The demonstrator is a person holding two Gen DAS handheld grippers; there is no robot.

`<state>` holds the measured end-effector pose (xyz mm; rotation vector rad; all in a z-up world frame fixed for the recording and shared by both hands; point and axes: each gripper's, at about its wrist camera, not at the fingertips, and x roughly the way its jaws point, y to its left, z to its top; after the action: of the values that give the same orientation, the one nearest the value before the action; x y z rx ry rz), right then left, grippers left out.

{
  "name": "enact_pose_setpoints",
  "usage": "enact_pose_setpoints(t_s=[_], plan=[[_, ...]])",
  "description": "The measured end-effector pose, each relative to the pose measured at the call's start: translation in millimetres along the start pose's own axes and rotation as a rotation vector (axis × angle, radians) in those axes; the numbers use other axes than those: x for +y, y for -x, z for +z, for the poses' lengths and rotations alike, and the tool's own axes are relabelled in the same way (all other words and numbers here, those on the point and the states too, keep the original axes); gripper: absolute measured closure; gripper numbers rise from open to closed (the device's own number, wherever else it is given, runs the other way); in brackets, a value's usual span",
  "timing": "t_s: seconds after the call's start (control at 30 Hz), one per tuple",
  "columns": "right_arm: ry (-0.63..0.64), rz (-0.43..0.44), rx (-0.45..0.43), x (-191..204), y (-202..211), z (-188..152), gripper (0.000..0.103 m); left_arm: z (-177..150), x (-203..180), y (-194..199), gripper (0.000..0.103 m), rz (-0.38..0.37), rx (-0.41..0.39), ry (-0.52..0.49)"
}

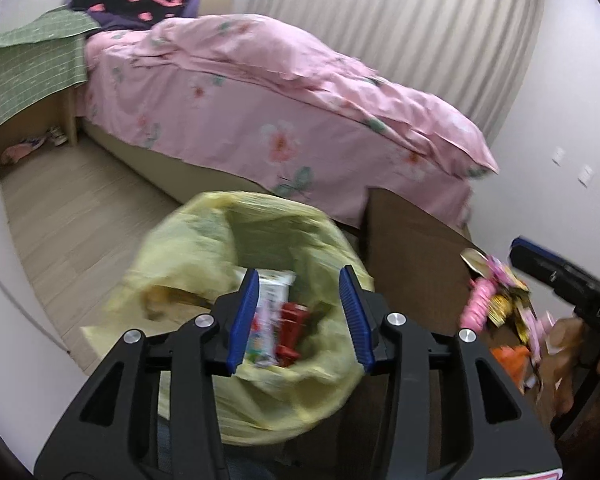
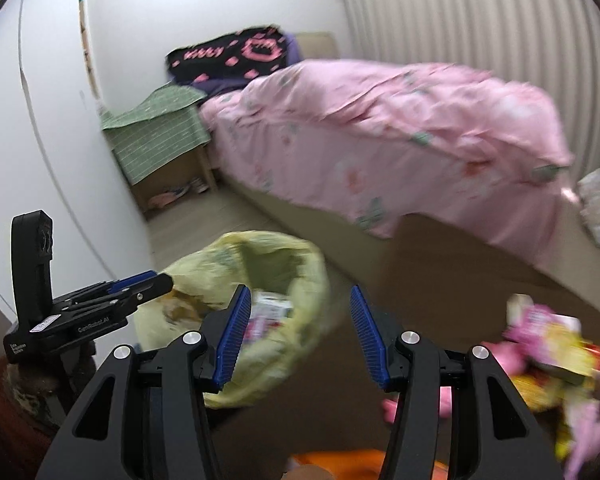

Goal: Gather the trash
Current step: 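Grasp the orange plastic bag with the left tool while the right grasps a grey wrapper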

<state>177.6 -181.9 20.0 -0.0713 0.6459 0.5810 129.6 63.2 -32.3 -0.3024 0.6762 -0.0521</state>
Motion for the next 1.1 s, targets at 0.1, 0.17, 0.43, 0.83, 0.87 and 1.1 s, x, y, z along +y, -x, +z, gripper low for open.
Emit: enact_pose_setpoints(t_s=[0.1,0.17,0.43,0.83,0.87,1.1], plan=[[0.017,-0.115,-0.037,-18.4,31.8,-15.5,0.054,-7.5,-29.0,-4.4,0.063,-0.052,0.024,-0.063],[0.02,-0.185,-0.042,-34.0,51.2,-29.3,0.054,-15.4,-49.1,-5.8,0.063,-0.097,0.04,-0.108],[-0.115,-0.312,0.094,-116.2,104.4,-112.2,0.044,-47.3,-121.0,-15.8,0.06,-0.263,0.139,-0.255],[-0.357,-0.429,0.143,-199.3,122.4,-207.0,0.043,-68.3,-172.2,-14.9,0.057,-0.315,0.182,-0.368],[-0.361,-0.421,0.138,-201.6,121.4,-209.1,0.043,-68.4,-174.5,-14.2,0.055,-0.315,0.181,-0.373],[-0.328,-0.388,0.068,-211.8,117.3,-193.7,0.043,-67.7,-186.1,-14.7,0.054,-0.303,0.175,-0.392]])
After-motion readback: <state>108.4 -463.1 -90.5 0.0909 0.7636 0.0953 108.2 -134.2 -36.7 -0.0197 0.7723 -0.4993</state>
